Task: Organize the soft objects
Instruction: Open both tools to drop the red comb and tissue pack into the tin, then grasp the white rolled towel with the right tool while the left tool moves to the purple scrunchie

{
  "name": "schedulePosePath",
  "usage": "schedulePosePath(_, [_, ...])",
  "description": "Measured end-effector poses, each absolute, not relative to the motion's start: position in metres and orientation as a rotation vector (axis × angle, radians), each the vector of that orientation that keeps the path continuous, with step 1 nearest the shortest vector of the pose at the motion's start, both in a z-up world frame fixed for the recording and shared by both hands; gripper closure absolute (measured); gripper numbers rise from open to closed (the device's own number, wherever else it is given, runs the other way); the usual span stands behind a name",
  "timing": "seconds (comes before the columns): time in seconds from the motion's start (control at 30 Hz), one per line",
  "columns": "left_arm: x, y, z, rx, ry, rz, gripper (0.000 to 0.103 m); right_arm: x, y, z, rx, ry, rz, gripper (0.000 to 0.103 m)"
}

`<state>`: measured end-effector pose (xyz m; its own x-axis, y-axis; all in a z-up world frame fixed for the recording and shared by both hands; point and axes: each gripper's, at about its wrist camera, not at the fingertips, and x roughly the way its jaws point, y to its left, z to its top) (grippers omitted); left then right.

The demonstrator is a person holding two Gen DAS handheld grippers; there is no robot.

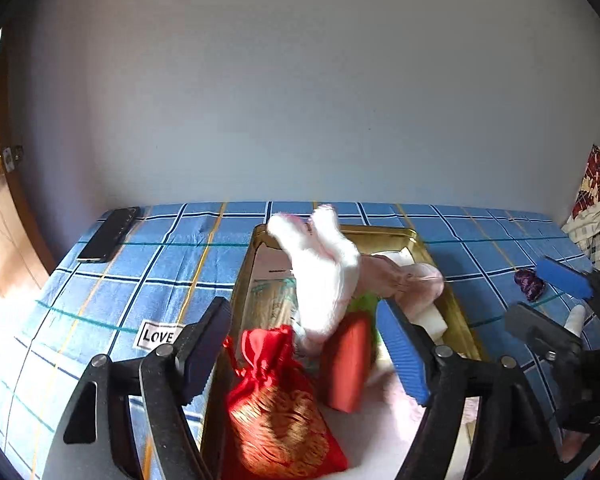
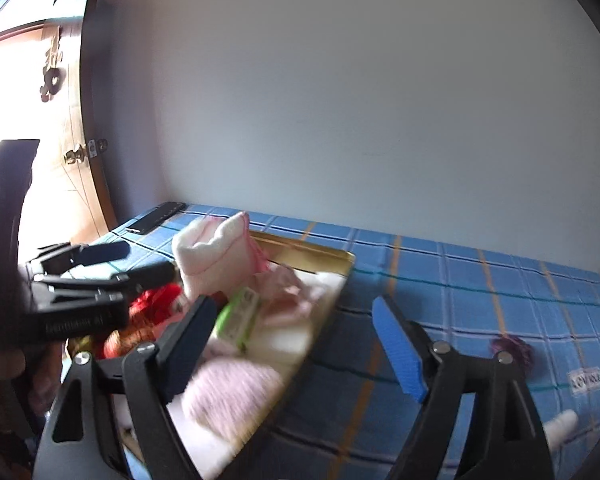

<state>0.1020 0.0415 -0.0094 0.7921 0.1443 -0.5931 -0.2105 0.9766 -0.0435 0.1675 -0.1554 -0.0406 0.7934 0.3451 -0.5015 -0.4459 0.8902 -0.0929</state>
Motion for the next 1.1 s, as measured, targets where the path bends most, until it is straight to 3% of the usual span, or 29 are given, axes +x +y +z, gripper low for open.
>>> schedulePosePath(0.63, [0.135, -0.115, -0.038, -0.067, 0.688, -0.045, 0.026, 0.139, -0.349, -0.049, -0.143, 0.552, 0.083, 0.013])
schedulePosePath(0.93, [0.162, -0.142, -0.049, -0.027, 0.741, -0.07, 0.026, 0.157, -0.365, -0.06, -0.179, 0.646, 0.093, 0.001])
schedulePosePath(1.1, [0.175, -0.143, -0.053, -0.028, 0.763, -0.078, 0.026, 0.173, -0.362, -0.071, -0.203, 0.729, 0.129, 0.001])
